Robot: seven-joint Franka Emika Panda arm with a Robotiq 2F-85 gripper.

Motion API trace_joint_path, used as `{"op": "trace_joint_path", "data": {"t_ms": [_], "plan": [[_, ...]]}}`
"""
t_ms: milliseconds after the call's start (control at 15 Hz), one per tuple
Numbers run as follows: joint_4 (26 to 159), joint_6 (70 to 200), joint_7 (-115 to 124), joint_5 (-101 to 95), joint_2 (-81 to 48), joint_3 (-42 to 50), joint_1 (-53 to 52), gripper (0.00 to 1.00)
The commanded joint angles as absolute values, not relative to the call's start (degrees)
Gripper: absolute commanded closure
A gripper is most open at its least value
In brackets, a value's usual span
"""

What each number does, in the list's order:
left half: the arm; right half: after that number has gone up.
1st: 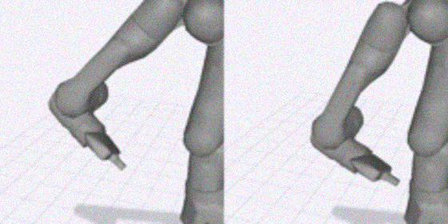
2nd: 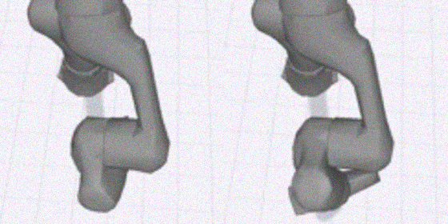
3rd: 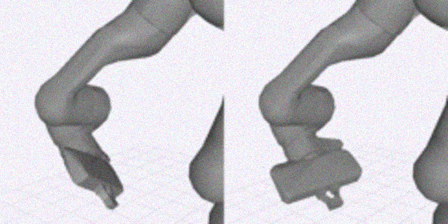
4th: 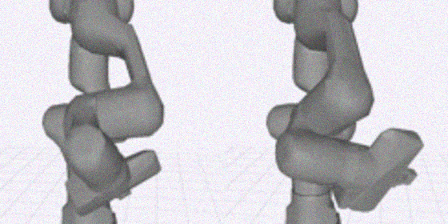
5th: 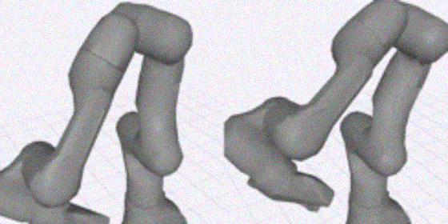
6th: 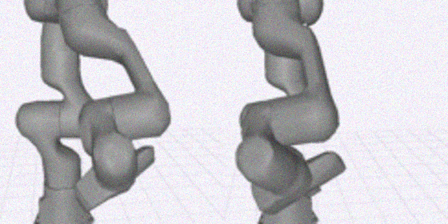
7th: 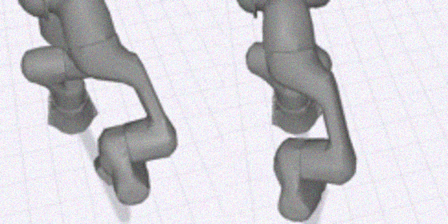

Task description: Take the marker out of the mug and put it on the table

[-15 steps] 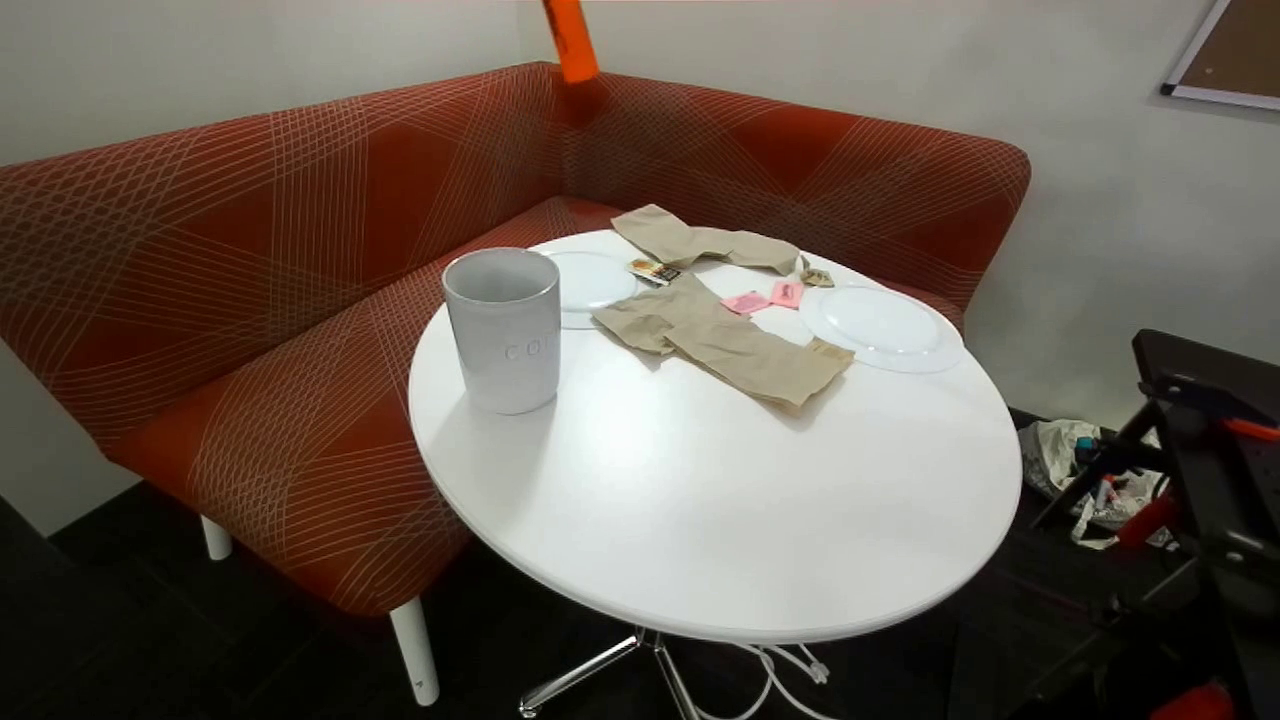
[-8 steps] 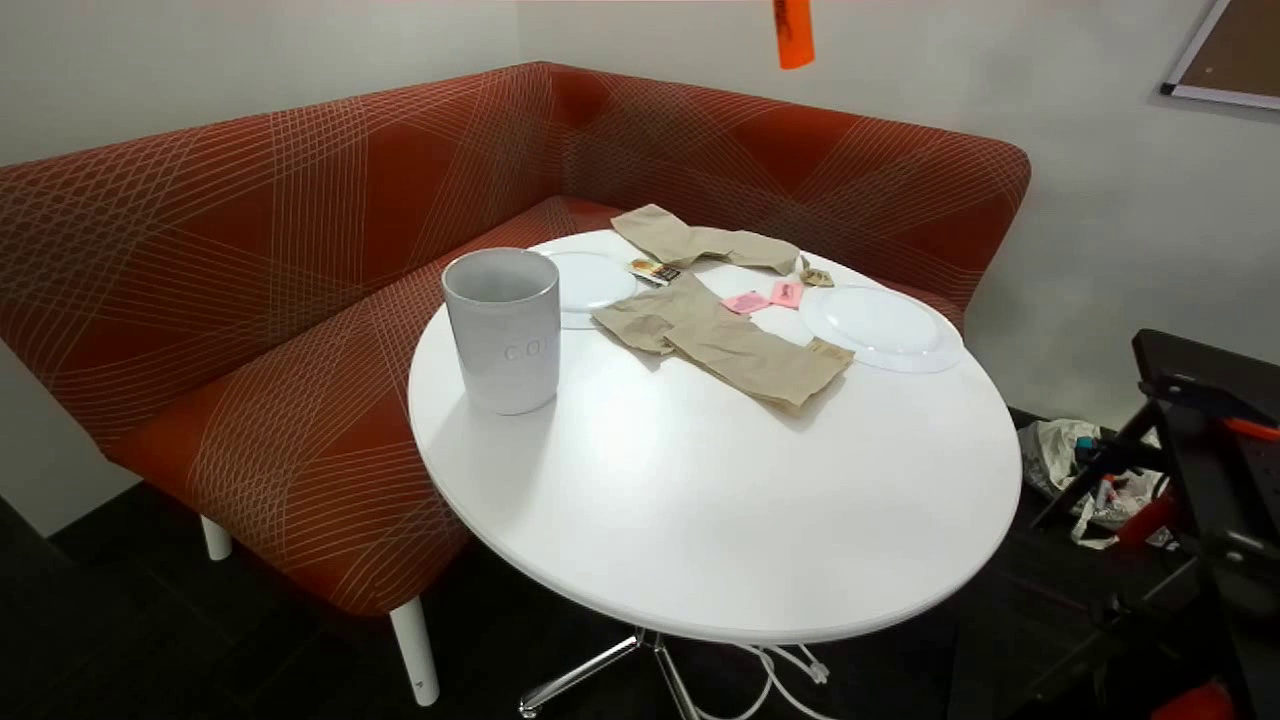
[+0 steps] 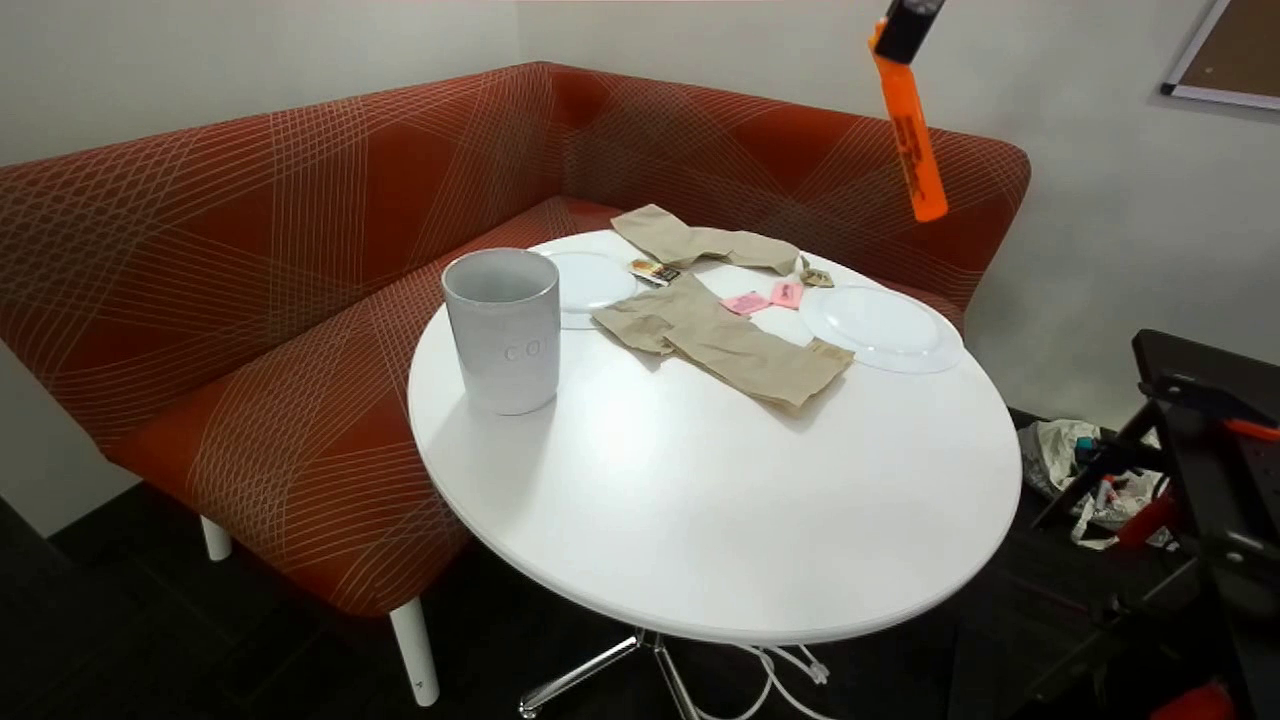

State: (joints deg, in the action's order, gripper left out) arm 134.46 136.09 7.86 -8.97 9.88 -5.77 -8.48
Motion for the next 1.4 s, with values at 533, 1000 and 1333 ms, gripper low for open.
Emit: {"op": "trace_joint_path", "data": {"t_ms": [533, 1000, 1333], "plan": [[133.7, 132.5, 8.6, -1.6, -5.1, -4.7, -5.4, 0.95], [131.7, 136.4, 9.7, 10.6, -14.4, -4.7, -4.6, 0.95], [128.8, 140.4, 13.6, 12.7, -20.3, -4.2, -5.3, 0.95]]}}
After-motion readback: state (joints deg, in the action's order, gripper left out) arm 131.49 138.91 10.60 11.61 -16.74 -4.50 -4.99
